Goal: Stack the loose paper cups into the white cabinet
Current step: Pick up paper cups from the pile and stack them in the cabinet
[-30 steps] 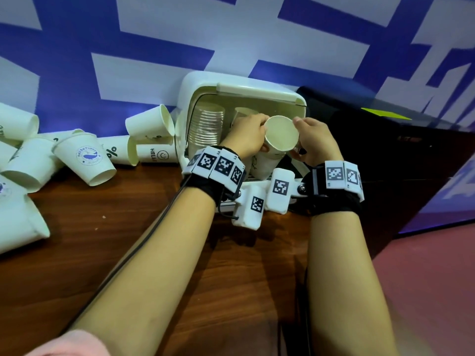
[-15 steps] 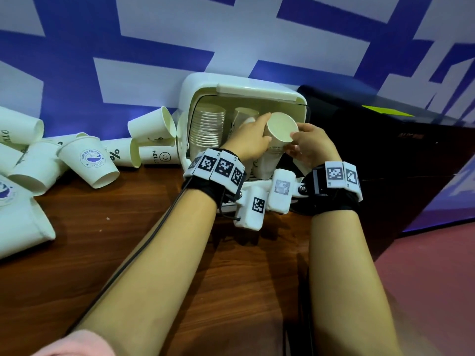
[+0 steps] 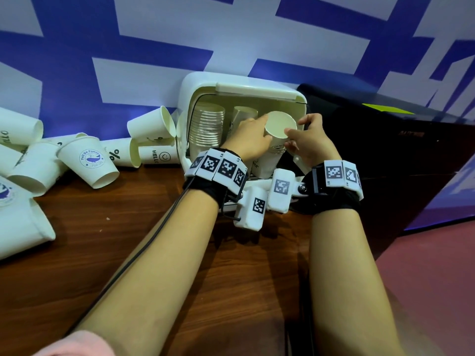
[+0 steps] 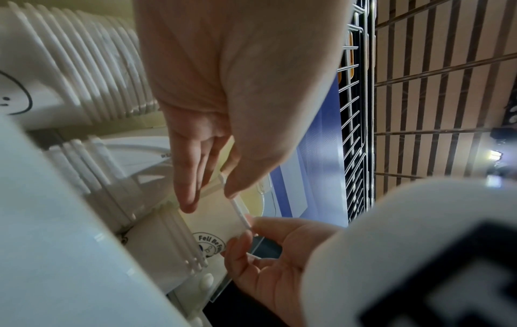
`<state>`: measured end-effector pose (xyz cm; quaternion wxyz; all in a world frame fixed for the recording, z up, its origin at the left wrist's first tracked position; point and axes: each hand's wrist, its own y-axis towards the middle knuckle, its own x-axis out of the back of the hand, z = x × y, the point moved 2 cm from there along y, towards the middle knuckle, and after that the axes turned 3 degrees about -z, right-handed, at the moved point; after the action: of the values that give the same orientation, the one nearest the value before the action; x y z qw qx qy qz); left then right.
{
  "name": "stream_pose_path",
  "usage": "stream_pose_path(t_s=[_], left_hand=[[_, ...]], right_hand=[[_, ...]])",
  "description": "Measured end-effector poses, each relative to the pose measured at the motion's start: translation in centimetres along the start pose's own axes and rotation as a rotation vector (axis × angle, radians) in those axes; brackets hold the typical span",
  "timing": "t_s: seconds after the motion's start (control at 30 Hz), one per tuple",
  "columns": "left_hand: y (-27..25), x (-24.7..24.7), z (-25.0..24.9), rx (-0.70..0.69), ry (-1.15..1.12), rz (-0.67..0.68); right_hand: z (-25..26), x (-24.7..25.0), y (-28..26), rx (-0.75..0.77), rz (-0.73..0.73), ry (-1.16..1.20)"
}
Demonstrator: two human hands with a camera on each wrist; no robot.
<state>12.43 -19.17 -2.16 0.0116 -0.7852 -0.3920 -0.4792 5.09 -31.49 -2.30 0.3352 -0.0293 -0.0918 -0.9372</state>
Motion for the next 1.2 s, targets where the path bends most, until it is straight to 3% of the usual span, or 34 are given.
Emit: stream_pose_path(t_s=[0.33, 0.67, 0.77, 0.97, 1.2], left_hand=[[-0.3, -0.4, -0.2, -0.027, 0.047, 0.023], [-0.7, -1.5, 0.2, 0.067, 0.144, 0.172], [-1.1, -1.4, 0.0, 0.048, 0.144, 0.219], [-1.9, -0.5, -0.9, -0.057, 0.062, 0.23], [-1.8, 0.5, -0.8, -0.025, -0.056, 0.213]], right_hand=[[-0.2, -0.3, 0.7, -0.061, -0.009, 0.072], [-1.0, -0.7, 0.4, -0.182, 0.148, -0.265], [-1.2, -1.0, 0.3, -0.214, 0.177, -0.251], [-0.9, -1.3, -0.2, -0.22, 0.2, -0.227], [0.6, -1.2, -0.7, -0.171, 0.195, -0.275]])
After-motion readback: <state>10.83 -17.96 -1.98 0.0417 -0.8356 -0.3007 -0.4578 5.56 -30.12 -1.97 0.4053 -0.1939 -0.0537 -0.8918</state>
